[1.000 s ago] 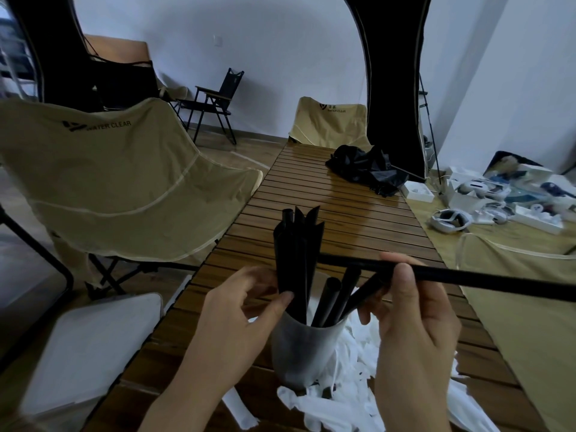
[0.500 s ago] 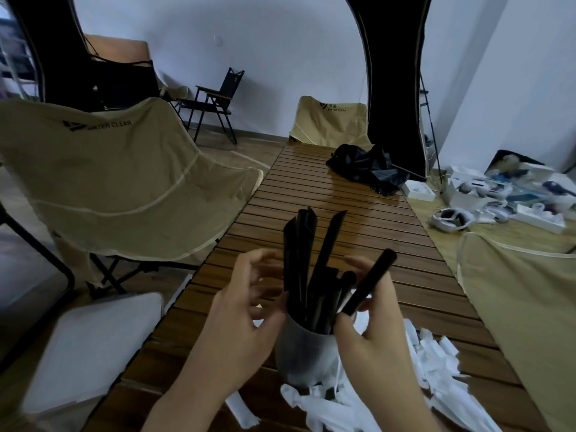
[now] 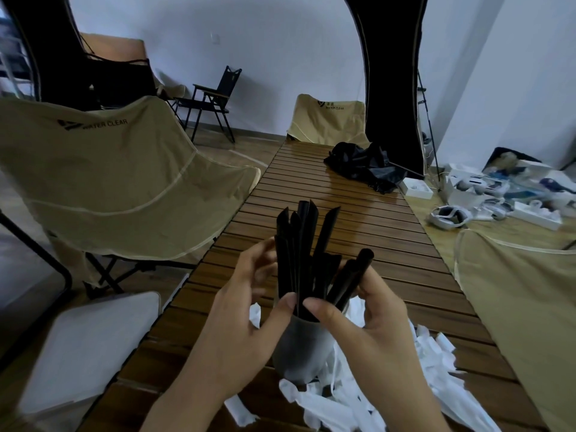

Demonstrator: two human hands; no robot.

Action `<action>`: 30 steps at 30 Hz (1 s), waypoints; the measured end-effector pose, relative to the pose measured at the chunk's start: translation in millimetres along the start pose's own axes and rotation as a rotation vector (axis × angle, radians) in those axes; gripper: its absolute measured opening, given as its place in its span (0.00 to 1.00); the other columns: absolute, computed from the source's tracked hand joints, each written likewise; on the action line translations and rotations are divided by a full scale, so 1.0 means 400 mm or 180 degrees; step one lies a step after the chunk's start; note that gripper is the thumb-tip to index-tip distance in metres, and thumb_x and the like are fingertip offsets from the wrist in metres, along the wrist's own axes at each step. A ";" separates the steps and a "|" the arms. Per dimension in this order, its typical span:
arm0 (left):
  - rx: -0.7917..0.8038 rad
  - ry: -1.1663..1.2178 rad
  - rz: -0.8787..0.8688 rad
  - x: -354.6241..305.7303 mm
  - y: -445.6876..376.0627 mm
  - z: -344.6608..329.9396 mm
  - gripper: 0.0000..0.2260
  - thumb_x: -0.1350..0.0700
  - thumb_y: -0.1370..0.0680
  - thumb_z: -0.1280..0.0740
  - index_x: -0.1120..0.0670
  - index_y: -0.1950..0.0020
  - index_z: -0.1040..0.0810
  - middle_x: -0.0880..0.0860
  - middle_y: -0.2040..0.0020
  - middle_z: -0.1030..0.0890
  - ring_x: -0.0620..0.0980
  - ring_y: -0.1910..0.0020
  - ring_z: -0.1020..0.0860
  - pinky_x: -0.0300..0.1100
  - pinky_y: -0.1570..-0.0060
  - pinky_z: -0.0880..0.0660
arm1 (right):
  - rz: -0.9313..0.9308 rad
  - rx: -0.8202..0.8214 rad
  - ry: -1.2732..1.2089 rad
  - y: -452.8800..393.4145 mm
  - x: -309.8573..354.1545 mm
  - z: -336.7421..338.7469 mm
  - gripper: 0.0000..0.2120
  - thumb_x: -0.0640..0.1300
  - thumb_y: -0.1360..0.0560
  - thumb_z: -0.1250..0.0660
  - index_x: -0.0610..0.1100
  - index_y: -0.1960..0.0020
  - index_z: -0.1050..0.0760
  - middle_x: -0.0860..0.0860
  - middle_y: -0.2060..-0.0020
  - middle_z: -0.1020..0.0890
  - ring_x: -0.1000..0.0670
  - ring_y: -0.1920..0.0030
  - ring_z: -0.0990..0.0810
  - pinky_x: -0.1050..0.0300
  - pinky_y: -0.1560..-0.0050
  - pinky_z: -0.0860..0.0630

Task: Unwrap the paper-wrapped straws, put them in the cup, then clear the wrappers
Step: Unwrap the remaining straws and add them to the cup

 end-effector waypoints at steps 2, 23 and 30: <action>-0.0021 -0.0061 -0.0048 0.000 0.002 0.002 0.26 0.50 0.25 0.34 0.42 0.29 0.38 0.39 0.38 0.24 0.43 0.38 0.24 0.49 0.42 0.25 | -0.0031 -0.0020 -0.0086 -0.001 -0.008 0.004 0.13 0.38 0.32 0.25 0.51 0.51 0.21 0.55 0.56 0.17 0.53 0.51 0.21 0.66 0.52 0.27; 0.0023 -0.0268 0.0028 0.017 -0.001 -0.017 0.33 0.47 0.30 0.27 0.34 0.32 0.42 0.35 0.43 0.23 0.34 0.42 0.25 0.41 0.40 0.26 | 0.0177 -0.0413 -0.0478 -0.006 -0.011 0.039 0.17 0.31 0.31 0.28 0.48 0.49 0.27 0.49 0.56 0.17 0.50 0.54 0.20 0.57 0.53 0.24; 0.0072 -0.0199 0.0075 0.017 -0.004 -0.021 0.34 0.45 0.30 0.29 0.24 0.36 0.47 0.37 0.43 0.22 0.32 0.44 0.24 0.24 0.48 0.29 | 0.0941 -0.0662 -0.0281 0.025 0.074 0.049 0.29 0.32 0.26 0.34 0.58 0.36 0.39 0.48 0.55 0.20 0.47 0.51 0.18 0.58 0.49 0.24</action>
Point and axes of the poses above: each hand's wrist, its own y-axis away from the middle knuckle, its own z-axis out of the back of the hand, x = y × z, the point moved 10 cm from there along -y, towards the middle knuckle
